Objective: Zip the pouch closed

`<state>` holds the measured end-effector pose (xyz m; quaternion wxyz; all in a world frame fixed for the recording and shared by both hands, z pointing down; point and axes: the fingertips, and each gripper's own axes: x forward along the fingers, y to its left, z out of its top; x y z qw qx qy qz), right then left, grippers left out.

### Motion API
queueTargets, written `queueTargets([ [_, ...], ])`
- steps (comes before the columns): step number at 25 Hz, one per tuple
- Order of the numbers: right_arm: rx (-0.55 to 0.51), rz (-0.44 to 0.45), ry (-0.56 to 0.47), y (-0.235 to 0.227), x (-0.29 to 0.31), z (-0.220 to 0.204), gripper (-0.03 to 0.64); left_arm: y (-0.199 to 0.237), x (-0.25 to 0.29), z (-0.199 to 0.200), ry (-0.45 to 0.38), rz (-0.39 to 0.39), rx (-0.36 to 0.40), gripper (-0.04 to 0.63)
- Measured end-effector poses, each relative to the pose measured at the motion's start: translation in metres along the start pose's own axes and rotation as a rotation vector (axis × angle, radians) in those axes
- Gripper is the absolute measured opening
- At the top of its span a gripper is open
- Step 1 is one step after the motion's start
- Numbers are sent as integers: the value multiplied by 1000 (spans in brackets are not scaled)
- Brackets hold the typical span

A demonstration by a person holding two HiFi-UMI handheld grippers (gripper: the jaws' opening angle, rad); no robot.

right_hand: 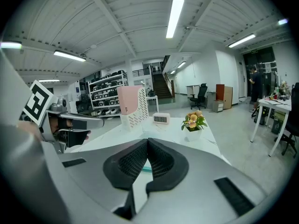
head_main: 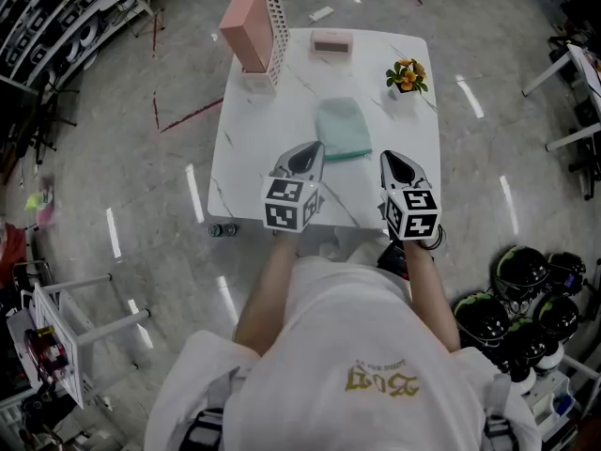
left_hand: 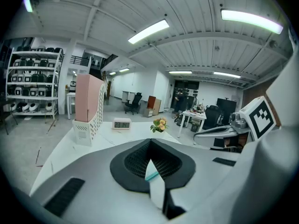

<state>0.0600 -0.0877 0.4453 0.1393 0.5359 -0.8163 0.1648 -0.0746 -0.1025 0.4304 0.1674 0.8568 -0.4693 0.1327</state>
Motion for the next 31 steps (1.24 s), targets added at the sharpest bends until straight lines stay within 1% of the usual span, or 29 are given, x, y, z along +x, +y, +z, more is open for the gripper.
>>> queueTargets([
  [13, 13, 15, 13, 1, 3, -4, 11, 4, 1, -5, 7, 9, -11, 18],
  [21, 18, 29, 9, 2, 4, 0, 11, 3, 4, -2, 8, 4, 2, 17],
  [31, 36, 19, 20, -6, 9, -2, 11, 5, 10, -4, 22, -1, -3, 18],
])
